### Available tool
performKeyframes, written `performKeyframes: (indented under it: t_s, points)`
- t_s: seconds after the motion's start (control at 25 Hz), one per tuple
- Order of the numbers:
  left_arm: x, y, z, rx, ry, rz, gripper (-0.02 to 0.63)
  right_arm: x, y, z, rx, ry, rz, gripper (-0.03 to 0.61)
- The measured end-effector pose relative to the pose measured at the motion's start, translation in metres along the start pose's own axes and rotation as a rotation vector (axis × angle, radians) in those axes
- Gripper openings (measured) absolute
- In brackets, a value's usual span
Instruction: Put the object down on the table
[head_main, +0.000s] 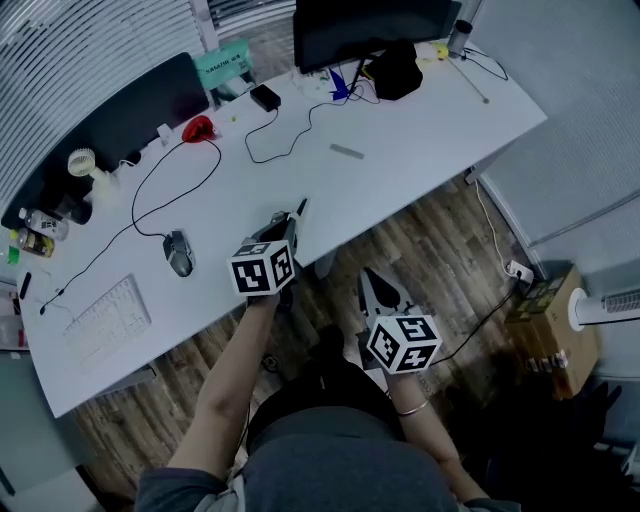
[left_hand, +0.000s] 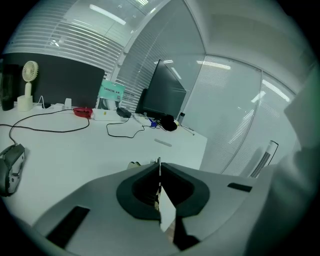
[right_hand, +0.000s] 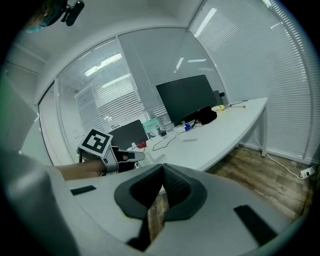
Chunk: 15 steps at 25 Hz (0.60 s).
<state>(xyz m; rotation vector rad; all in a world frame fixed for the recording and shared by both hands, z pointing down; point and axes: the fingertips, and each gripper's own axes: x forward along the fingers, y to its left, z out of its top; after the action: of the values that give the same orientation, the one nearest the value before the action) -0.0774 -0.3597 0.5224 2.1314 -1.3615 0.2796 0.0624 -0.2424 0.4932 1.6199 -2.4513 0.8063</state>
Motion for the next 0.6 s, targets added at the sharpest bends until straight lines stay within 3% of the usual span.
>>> performKeyframes:
  t_s: [0.6]
  points:
    - [0.023,0.014,-0.006,-0.053,0.022,0.038,0.026,-0.001,-0.017,0.000,0.013,0.008,-0.019,0.000]
